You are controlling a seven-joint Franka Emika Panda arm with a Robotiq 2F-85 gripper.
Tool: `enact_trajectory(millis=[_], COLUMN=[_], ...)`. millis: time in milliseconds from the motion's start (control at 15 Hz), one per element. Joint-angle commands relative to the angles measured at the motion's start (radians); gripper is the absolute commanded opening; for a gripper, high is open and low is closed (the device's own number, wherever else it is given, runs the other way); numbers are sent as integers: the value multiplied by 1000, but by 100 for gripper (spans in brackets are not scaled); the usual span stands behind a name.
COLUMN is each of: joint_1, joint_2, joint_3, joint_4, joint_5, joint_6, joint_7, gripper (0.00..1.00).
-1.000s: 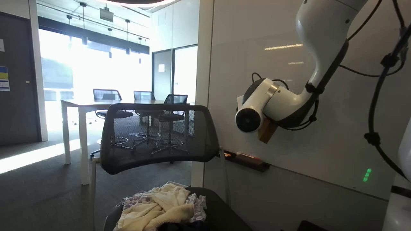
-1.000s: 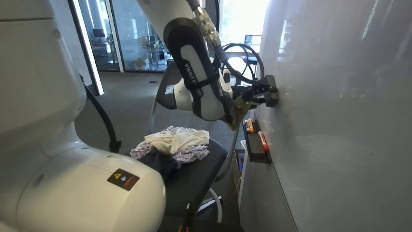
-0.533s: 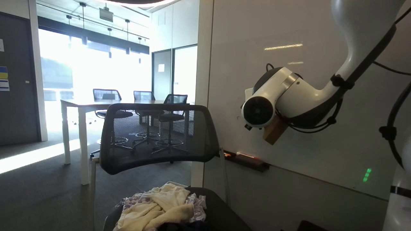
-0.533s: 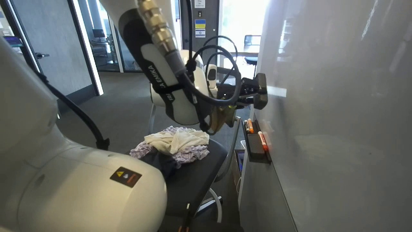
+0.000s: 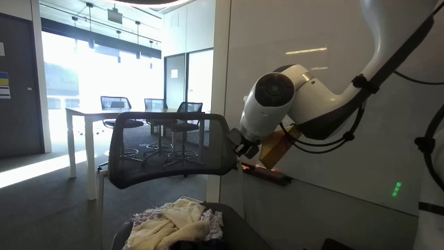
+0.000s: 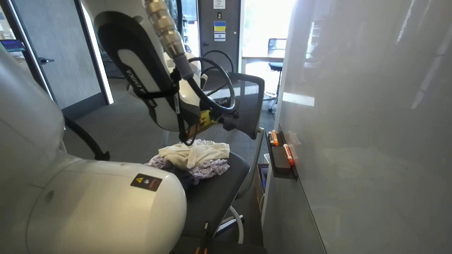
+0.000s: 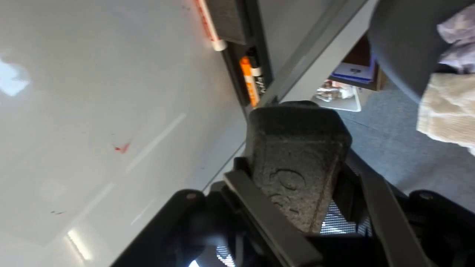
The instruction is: Pick up the duster, then rub something off of the board
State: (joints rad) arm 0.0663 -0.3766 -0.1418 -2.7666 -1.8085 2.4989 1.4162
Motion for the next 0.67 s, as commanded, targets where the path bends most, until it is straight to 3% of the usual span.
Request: enact_trajectory(millis=[0, 200, 400, 600], joint_1=[-8, -40, -68, -53], joint_2=[20, 61, 103, 112], joint_3=[-47, -118, -163, -199], joint_4=[-1, -4, -5, -4], joint_5=[42, 132, 292, 442], joint_6=[211, 381, 370, 352], joint_7=[-49, -167, -332, -479], gripper=[32, 32, 32, 32])
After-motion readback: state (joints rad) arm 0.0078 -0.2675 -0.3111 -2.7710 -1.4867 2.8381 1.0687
